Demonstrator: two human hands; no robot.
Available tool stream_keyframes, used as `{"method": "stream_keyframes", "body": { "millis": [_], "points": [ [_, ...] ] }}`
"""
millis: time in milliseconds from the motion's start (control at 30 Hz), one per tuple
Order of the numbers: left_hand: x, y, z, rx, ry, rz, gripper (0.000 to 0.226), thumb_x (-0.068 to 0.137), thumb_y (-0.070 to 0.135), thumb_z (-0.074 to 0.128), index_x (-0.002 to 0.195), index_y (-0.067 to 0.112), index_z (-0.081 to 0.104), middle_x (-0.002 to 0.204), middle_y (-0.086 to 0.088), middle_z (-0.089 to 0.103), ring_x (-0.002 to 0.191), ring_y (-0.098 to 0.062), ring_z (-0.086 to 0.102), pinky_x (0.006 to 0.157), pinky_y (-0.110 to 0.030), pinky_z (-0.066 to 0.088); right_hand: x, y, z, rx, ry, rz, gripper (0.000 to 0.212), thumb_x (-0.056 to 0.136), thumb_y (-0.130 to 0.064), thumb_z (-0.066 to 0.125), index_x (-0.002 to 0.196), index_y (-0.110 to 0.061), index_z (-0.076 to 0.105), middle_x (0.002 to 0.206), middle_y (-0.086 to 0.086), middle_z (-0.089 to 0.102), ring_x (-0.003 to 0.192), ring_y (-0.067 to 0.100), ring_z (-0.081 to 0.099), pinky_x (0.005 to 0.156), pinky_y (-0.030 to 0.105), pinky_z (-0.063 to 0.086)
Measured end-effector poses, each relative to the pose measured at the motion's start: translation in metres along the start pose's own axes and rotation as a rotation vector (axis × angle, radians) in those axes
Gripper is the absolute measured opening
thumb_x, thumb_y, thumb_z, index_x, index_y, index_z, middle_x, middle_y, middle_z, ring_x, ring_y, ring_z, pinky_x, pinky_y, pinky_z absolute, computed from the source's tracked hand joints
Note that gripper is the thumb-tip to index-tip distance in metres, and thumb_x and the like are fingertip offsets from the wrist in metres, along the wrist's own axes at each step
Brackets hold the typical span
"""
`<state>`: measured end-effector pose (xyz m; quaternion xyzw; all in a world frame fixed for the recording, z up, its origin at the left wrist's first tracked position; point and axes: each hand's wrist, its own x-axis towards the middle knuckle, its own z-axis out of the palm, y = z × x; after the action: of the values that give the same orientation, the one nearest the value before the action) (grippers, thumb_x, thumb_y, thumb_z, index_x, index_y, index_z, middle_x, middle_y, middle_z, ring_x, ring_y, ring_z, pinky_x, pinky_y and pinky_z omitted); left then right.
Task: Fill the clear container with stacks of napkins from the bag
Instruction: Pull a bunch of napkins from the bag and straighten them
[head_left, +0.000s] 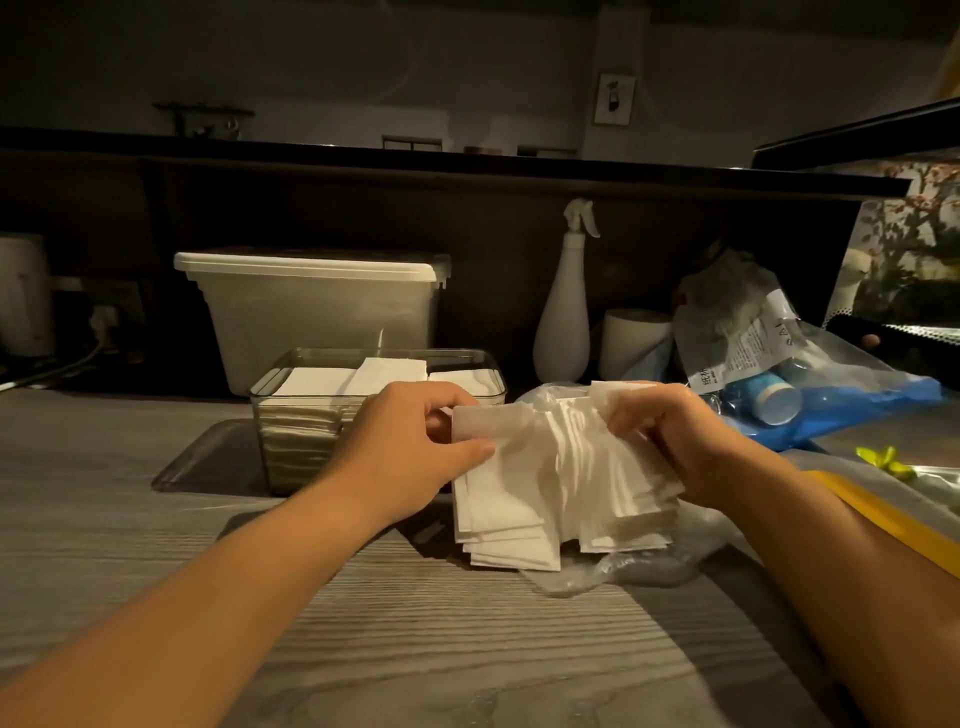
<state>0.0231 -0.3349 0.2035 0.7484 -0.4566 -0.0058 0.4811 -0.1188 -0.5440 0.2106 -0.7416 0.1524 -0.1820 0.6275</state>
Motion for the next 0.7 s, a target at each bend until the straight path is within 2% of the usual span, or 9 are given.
{"method": "stream_keyframes", "body": {
  "millis": [100, 233, 300, 367, 500, 600, 700],
  "points": [
    [0.0, -0.004, 0.005, -0.012, -0.048, 0.01, 0.027, 0.078, 0.023, 0.082, 0.093, 0.037, 0.065, 0.1, 0.014, 0.069, 0.096, -0.006, 0.066, 0.077, -0.034, 0.062, 0.004, 0.005, -0.006, 0.146, -0.085, 0.073, 0.045, 0.029, -0.022, 0.072, 0.072, -0.009, 0.068, 0.077, 0.014, 0.063, 0.072, 0.029, 0.06, 0.072, 0.038, 0.045],
    [-0.002, -0.005, 0.007, -0.011, -0.062, 0.009, 0.03, 0.081, 0.024, 0.08, 0.096, 0.04, 0.059, 0.101, 0.016, 0.067, 0.093, -0.002, 0.065, 0.073, -0.027, 0.062, 0.006, 0.008, 0.003, 0.198, -0.163, 0.067, 0.049, 0.028, -0.019, 0.071, 0.075, -0.005, 0.066, 0.078, 0.015, 0.059, 0.07, 0.029, 0.058, 0.069, 0.037, 0.044],
    [-0.002, -0.006, 0.007, 0.001, -0.058, 0.029, 0.028, 0.082, 0.026, 0.078, 0.097, 0.041, 0.059, 0.104, 0.018, 0.065, 0.095, -0.002, 0.062, 0.077, -0.029, 0.061, 0.007, 0.011, 0.006, 0.184, -0.171, 0.089, 0.053, 0.025, -0.02, 0.072, 0.075, -0.005, 0.063, 0.078, 0.015, 0.056, 0.068, 0.029, 0.055, 0.065, 0.036, 0.041],
    [-0.002, -0.006, 0.007, 0.01, -0.066, 0.038, 0.026, 0.083, 0.028, 0.077, 0.096, 0.042, 0.059, 0.106, 0.02, 0.062, 0.098, -0.001, 0.058, 0.079, -0.028, 0.058, 0.007, 0.011, 0.009, 0.203, -0.182, 0.071, 0.047, 0.03, -0.016, 0.067, 0.075, -0.004, 0.063, 0.077, 0.015, 0.056, 0.067, 0.028, 0.056, 0.063, 0.034, 0.041],
    [-0.002, -0.004, 0.009, 0.004, -0.094, 0.054, 0.031, 0.085, 0.025, 0.075, 0.093, 0.049, 0.057, 0.102, 0.028, 0.056, 0.094, 0.005, 0.052, 0.074, -0.017, 0.048, 0.0, 0.002, 0.017, 0.193, -0.285, -0.114, 0.027, 0.043, -0.015, 0.061, 0.069, -0.007, 0.062, 0.071, 0.011, 0.058, 0.064, 0.023, 0.058, 0.06, 0.029, 0.047],
    [-0.002, -0.002, 0.008, -0.087, -0.128, 0.032, 0.039, 0.085, 0.018, 0.076, 0.098, 0.049, 0.056, 0.102, 0.029, 0.056, 0.093, 0.003, 0.055, 0.073, -0.019, 0.052, -0.005, -0.006, 0.023, 0.174, -0.366, -0.203, 0.019, 0.048, -0.01, 0.054, 0.065, -0.01, 0.063, 0.067, 0.008, 0.059, 0.062, 0.019, 0.058, 0.058, 0.026, 0.048],
    [-0.002, 0.001, 0.007, -0.162, -0.153, 0.012, 0.038, 0.084, 0.016, 0.075, 0.096, 0.048, 0.059, 0.1, 0.027, 0.061, 0.09, 0.001, 0.06, 0.07, -0.021, 0.057, -0.01, -0.011, 0.026, 0.228, -0.415, -0.233, 0.022, 0.051, -0.005, 0.046, 0.062, -0.01, 0.064, 0.062, 0.005, 0.06, 0.056, 0.016, 0.058, 0.053, 0.022, 0.047]
  ]
}}
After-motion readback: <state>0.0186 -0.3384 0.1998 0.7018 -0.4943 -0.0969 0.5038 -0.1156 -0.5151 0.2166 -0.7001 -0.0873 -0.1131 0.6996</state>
